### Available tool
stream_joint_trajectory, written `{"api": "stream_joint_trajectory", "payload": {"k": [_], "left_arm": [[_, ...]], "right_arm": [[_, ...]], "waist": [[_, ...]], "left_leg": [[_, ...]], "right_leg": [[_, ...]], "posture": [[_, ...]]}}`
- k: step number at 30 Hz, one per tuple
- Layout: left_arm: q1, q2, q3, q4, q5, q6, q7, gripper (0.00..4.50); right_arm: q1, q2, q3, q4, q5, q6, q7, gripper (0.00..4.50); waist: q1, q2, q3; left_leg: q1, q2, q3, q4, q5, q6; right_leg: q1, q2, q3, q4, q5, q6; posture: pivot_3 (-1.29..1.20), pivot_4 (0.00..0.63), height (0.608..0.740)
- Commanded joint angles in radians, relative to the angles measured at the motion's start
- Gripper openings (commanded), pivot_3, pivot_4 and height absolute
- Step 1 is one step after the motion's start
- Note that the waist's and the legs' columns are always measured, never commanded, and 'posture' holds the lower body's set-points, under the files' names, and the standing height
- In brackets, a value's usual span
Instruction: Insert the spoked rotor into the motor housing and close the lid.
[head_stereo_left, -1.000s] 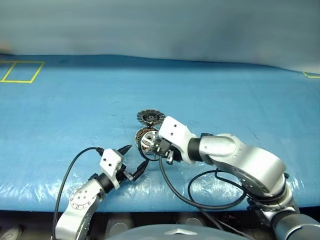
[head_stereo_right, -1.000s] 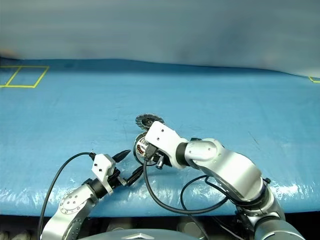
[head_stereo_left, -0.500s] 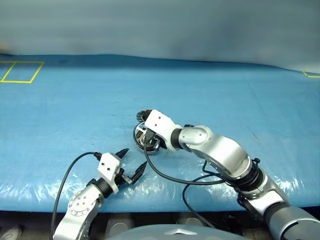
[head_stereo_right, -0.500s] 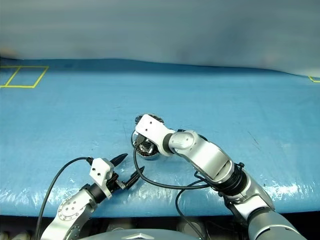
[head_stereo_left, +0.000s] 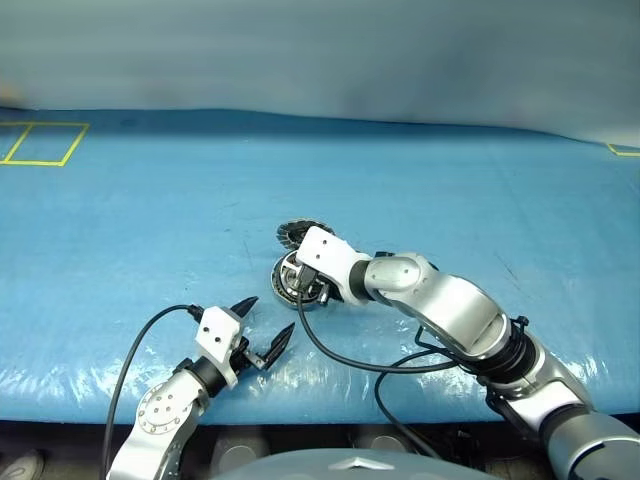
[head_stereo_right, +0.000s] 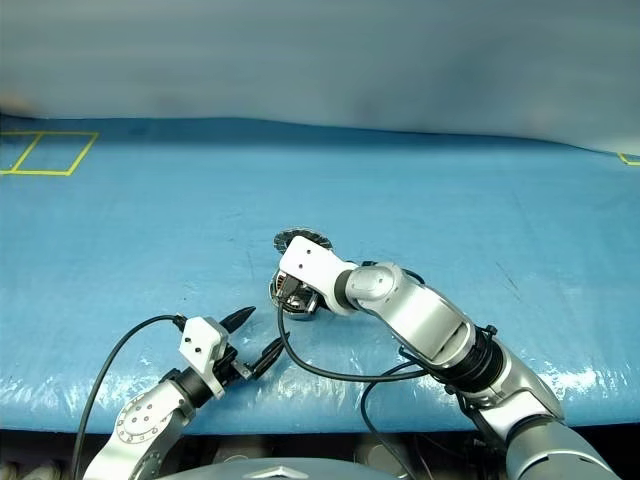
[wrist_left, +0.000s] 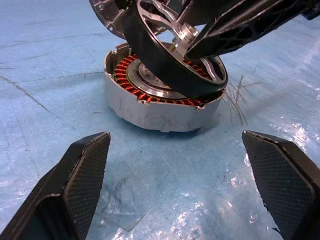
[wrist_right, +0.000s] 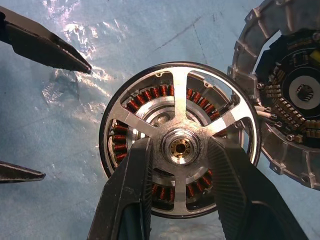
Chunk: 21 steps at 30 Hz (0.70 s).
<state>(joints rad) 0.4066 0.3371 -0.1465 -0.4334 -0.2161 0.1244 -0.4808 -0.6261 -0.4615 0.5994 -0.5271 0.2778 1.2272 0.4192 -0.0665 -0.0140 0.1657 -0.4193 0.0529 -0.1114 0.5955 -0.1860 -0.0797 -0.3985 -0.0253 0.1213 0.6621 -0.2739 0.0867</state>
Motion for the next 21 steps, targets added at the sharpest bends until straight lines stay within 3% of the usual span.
{"api": "stream_joint_trajectory", "payload": {"k": [1, 8, 12, 15, 21], "left_arm": [[-0.002, -0.003, 0.003, -0.025, -0.004, -0.019, -0.003, 4.50], [-0.006, -0.006, 0.003, -0.020, -0.005, -0.020, -0.002, 4.50], [-0.007, -0.007, 0.003, -0.018, -0.004, -0.020, -0.001, 4.50], [-0.005, -0.006, 0.004, -0.019, -0.004, -0.021, -0.002, 4.50], [-0.004, -0.002, 0.005, -0.021, -0.004, -0.019, -0.004, 4.50]], "right_arm": [[-0.001, -0.011, 0.003, -0.040, -0.005, 0.002, 0.014, 1.65], [-0.011, -0.002, 0.003, -0.036, -0.021, 0.005, 0.000, 3.91], [-0.008, 0.022, -0.020, -0.034, -0.026, 0.004, -0.013, 3.91], [0.016, 0.082, -0.070, -0.025, -0.020, 0.010, -0.041, 3.25], [0.088, 0.184, -0.110, -0.004, -0.038, -0.015, -0.107, 1.21]], "waist": [[0.000, 0.000, 0.000], [-0.002, 0.000, 0.000], [-0.002, 0.000, 0.000], [-0.003, 0.000, 0.000], [-0.002, 0.000, 0.000]], "left_leg": [[0.000, 0.000, 0.000, 0.000, 0.000, 0.000], [0.000, 0.000, 0.000, 0.000, 0.000, 0.000], [0.000, 0.000, 0.000, 0.000, 0.000, 0.000], [0.000, 0.000, 0.000, 0.000, 0.000, 0.000], [0.000, 0.000, 0.000, 0.000, 0.000, 0.000]], "right_leg": [[0.000, 0.000, 0.000, 0.000, 0.000, 0.000], [0.000, 0.000, 0.000, 0.000, 0.000, 0.000], [0.000, 0.000, 0.000, 0.000, 0.000, 0.000], [0.000, 0.000, 0.000, 0.000, 0.000, 0.000], [0.000, 0.000, 0.000, 0.000, 0.000, 0.000]], "posture": [[0.00, 0.150, 0.740], [0.00, 0.150, 0.740], [0.00, 0.150, 0.740], [0.00, 0.150, 0.740], [0.00, 0.150, 0.740]]}}
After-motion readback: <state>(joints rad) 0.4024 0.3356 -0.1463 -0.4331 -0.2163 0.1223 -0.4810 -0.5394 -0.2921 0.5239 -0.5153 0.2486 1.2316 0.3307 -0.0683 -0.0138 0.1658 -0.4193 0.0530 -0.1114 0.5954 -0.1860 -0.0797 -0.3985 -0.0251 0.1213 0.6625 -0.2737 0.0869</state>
